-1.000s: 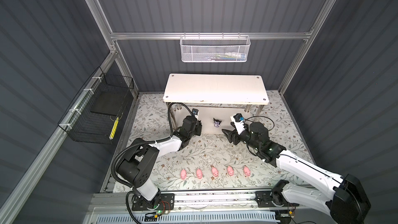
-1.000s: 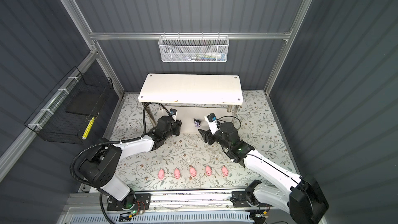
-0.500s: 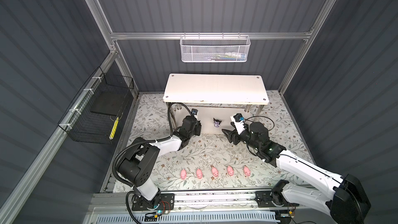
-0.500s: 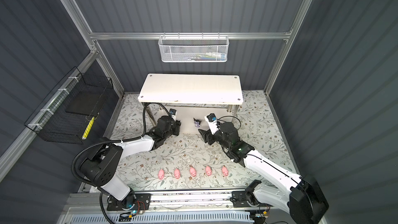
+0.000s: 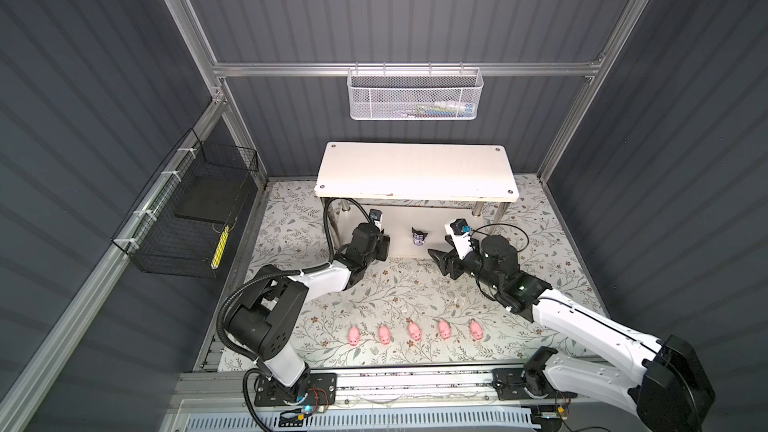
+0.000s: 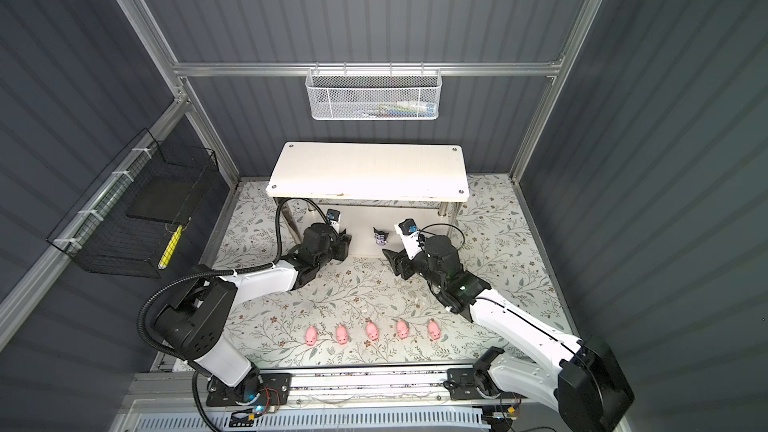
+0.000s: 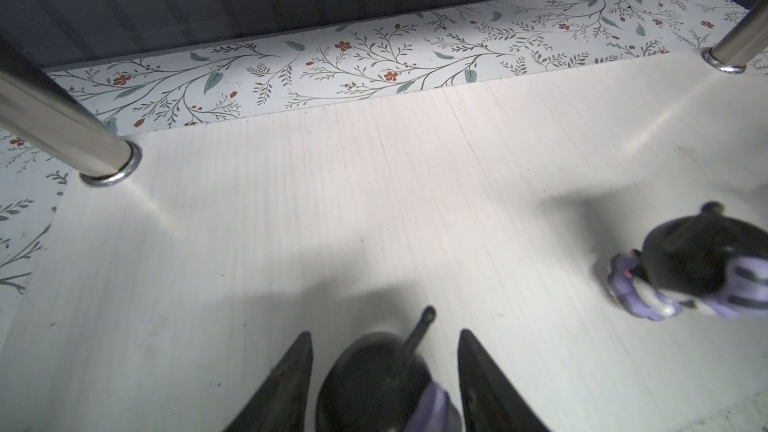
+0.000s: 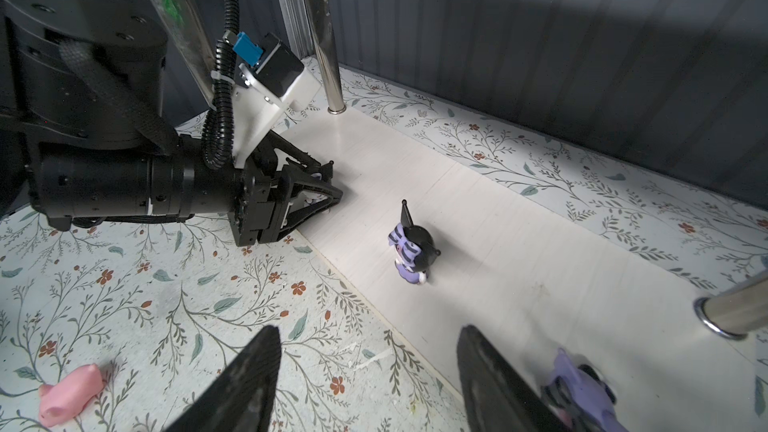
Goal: Place and organize the plastic toys onto the shelf
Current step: 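Lower the toy onto the lower shelf and open the left gripper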
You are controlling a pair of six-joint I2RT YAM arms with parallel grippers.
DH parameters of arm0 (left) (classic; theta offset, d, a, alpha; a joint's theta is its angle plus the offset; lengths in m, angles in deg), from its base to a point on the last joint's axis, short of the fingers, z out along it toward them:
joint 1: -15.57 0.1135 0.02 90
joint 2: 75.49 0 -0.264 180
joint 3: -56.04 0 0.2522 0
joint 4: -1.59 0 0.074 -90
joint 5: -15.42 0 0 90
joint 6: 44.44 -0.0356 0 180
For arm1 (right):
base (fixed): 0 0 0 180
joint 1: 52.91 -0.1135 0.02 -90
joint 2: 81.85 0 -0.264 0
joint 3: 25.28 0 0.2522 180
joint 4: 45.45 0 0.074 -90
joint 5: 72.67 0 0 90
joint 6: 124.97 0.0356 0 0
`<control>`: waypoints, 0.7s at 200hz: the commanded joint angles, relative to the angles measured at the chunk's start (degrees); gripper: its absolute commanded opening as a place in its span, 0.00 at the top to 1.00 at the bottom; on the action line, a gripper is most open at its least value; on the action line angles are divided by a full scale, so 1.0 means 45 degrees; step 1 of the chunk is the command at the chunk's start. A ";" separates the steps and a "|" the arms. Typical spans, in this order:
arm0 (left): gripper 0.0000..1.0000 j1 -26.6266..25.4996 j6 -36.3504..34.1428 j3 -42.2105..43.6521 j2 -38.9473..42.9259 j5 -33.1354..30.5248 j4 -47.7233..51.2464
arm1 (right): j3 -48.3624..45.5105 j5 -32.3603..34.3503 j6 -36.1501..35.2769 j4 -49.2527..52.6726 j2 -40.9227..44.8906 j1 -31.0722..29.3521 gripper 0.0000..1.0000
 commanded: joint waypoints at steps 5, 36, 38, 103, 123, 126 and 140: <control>0.40 0.0099 -0.0212 0.0050 0.0642 -0.0243 -0.0105 | -0.0027 -0.0057 0.0043 -0.0227 -0.0071 0.0030 0.30; 0.34 0.0099 -0.0212 0.0051 0.1181 -0.0190 0.0104 | 0.0021 -0.0115 0.0070 -0.0256 -0.0142 0.0047 0.30; 0.33 0.0109 -0.0212 0.0055 0.1217 -0.0192 0.0116 | 0.0032 -0.0135 0.0072 -0.0264 -0.0137 0.0047 0.30; 0.23 0.0100 -0.0042 0.0135 0.2881 0.0290 0.0980 | 0.0220 -0.0300 0.0129 -0.0319 -0.0239 0.0032 0.30; 0.21 0.0099 0.0127 0.0313 0.3344 0.0523 0.1179 | 0.0246 -0.0333 0.0202 -0.0325 -0.0240 0.0067 0.30; 0.20 0.0099 0.0174 0.0354 0.3413 0.0539 0.1202 | 0.0250 -0.0335 0.0208 -0.0310 -0.0250 0.0059 0.30; 0.16 0.0099 0.0360 0.0575 0.3767 0.0381 0.1290 | 0.0279 -0.0331 0.0247 -0.0267 -0.0251 0.0067 0.30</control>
